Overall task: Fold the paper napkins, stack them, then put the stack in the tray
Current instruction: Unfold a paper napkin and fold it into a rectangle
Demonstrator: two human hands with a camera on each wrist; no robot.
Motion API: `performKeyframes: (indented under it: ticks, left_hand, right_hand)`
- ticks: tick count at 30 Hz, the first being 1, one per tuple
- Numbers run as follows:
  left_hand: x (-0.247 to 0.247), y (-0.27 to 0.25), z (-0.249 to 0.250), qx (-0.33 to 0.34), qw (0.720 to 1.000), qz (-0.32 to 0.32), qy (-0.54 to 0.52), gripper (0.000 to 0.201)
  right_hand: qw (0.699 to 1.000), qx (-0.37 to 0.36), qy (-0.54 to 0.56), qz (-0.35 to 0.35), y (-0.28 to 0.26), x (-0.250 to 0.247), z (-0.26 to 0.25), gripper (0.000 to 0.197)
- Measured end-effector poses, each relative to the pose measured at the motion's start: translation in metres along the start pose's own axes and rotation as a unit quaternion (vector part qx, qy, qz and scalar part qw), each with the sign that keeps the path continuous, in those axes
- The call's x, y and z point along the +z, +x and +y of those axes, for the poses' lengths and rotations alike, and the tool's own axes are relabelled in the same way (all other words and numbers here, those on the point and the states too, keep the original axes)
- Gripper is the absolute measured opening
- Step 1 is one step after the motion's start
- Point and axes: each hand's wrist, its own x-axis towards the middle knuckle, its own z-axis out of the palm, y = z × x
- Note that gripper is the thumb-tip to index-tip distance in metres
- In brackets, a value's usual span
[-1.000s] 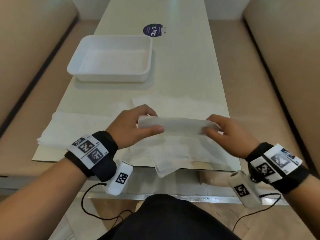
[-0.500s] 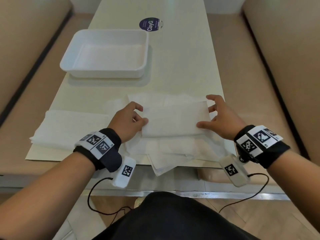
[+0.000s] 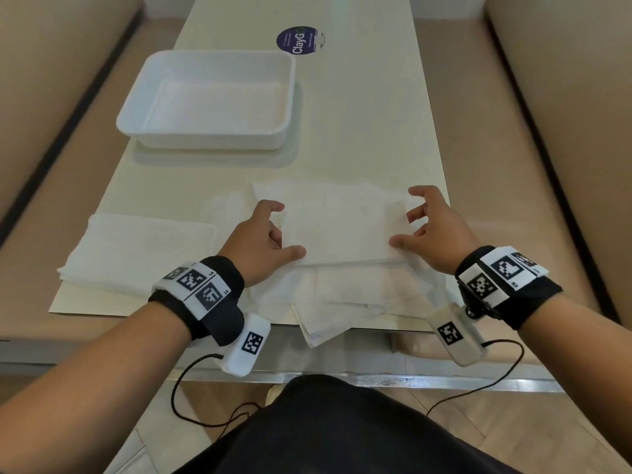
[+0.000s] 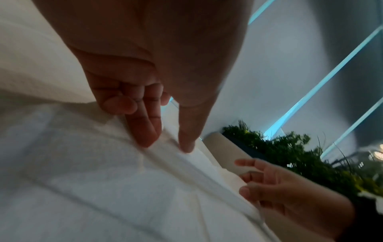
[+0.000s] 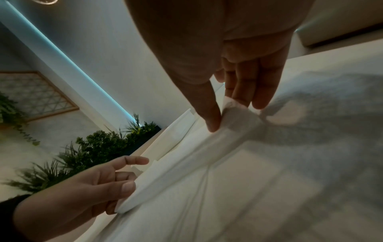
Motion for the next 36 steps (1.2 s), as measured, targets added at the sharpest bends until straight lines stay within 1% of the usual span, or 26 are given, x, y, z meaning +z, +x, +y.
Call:
performKeyframes:
  ticks: [7, 10, 12, 13, 15, 16, 17, 18, 20, 21, 23, 28, 32, 34, 36]
  left_hand:
    - [0.003, -0.002, -0.002, 0.012, 0.999, -0.010, 0.034, 0.071]
    - [0.004, -0.003, -0.001, 0.023, 0.997, -0.006, 0.070, 0.076]
    - [0.003, -0.004, 0.001, 0.036, 0.992, 0.018, 0.123, 0.080]
    - [0.002, -0.005, 0.004, 0.054, 0.986, 0.039, 0.155, 0.080]
    - [0.003, -0.007, 0.014, 0.127, 0.970, 0.075, 0.195, 0.073]
    - [0.006, -0.006, 0.021, 0.167, 0.962, 0.068, 0.205, 0.066]
    - [0.012, -0.005, 0.027, 0.196, 0.956, 0.040, 0.216, 0.061]
    - [0.020, -0.004, 0.032, 0.208, 0.950, -0.004, 0.231, 0.060]
    - [0.038, 0.000, 0.034, 0.183, 0.936, -0.102, 0.283, 0.064]
    - [0.045, 0.002, 0.031, 0.164, 0.924, -0.138, 0.316, 0.066]
    - [0.052, 0.005, 0.022, 0.145, 0.903, -0.171, 0.366, 0.067]
    - [0.042, 0.003, 0.005, 0.130, 0.894, -0.180, 0.390, 0.074]
    - [0.023, 0.000, -0.007, 0.117, 0.888, -0.188, 0.403, 0.080]
    - [0.018, -0.002, -0.011, 0.116, 0.887, -0.198, 0.401, 0.082]
    - [0.016, -0.002, -0.010, 0.115, 0.889, -0.205, 0.393, 0.084]
  right_hand:
    - [1.000, -0.004, -0.021, -0.015, -0.005, 0.001, -0.002, 0.084]
    - [0.997, -0.014, -0.071, -0.011, -0.009, 0.002, -0.005, 0.090]
    - [0.987, -0.054, -0.153, 0.011, -0.012, 0.002, -0.010, 0.095]
    - [0.978, -0.084, -0.191, 0.019, -0.014, 0.002, -0.016, 0.093]
    - [0.957, -0.150, -0.249, 0.003, -0.016, 0.004, -0.031, 0.081]
    - [0.945, -0.178, -0.275, -0.024, -0.017, 0.008, -0.039, 0.072]
    - [0.932, -0.197, -0.300, -0.057, -0.018, 0.013, -0.046, 0.066]
    - [0.920, -0.203, -0.323, -0.093, -0.018, 0.019, -0.049, 0.062]
    - [0.897, -0.178, -0.369, -0.162, -0.018, 0.032, -0.048, 0.062]
    - [0.886, -0.159, -0.390, -0.193, -0.017, 0.037, -0.043, 0.063]
    - [0.871, -0.140, -0.411, -0.228, -0.017, 0.042, -0.032, 0.066]
    - [0.869, -0.140, -0.410, -0.240, -0.019, 0.029, -0.009, 0.070]
    - [0.866, -0.137, -0.419, -0.238, -0.018, 0.021, 0.005, 0.089]
    - [0.872, -0.142, -0.416, -0.216, -0.020, 0.022, 0.002, 0.084]
    - [0.878, -0.188, -0.404, -0.176, -0.022, 0.024, -0.009, 0.080]
